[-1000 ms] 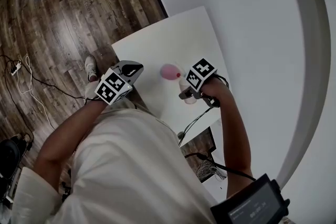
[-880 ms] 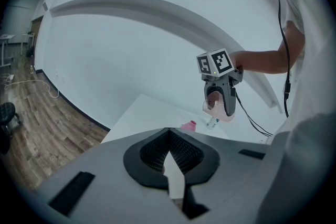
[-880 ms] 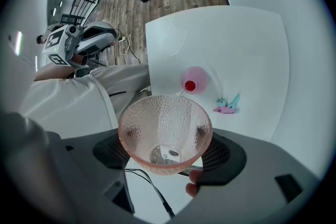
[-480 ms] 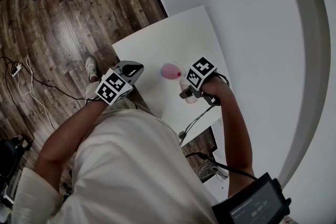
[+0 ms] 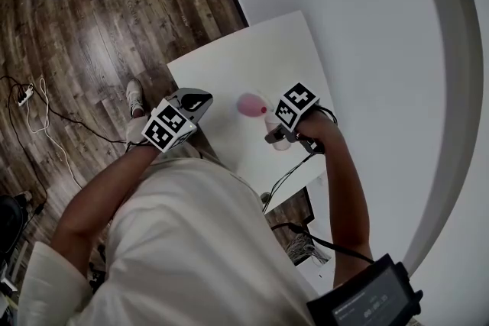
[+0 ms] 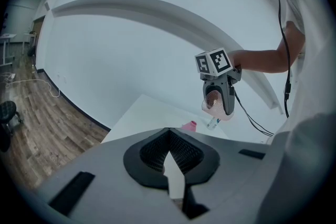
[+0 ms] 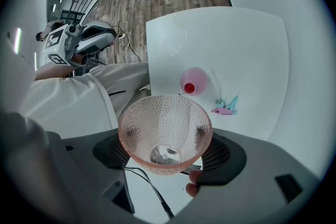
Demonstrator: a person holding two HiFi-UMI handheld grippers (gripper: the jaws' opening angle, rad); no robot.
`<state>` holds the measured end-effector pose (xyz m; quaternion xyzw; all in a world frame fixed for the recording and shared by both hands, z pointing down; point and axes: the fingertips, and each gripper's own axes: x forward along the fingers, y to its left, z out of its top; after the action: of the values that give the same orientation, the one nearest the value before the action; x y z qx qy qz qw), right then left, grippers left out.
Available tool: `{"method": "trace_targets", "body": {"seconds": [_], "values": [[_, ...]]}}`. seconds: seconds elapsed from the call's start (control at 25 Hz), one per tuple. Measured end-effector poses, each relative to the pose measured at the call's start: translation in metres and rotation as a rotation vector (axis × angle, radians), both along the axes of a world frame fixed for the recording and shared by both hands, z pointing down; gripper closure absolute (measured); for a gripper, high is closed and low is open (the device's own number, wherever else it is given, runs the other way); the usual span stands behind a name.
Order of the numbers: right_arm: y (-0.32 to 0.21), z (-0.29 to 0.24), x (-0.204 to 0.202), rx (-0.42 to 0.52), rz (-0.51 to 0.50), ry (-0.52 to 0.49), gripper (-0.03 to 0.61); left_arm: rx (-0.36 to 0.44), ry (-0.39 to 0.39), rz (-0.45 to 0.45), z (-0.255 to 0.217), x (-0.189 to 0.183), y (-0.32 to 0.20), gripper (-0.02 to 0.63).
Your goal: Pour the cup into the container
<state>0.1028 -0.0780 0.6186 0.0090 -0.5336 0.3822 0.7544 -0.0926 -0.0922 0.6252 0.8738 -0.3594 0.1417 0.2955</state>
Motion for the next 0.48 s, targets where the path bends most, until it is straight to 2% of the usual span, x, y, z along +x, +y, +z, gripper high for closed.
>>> {"method": "trace_targets", "body": {"seconds": [0.48], "values": [[0.0017,0.0009,0.0018,-0.016,-0.022,0.012,0.198,-0.002,0.002,-0.011,0.0015,-0.0009,-0.0001,0.604]]}}
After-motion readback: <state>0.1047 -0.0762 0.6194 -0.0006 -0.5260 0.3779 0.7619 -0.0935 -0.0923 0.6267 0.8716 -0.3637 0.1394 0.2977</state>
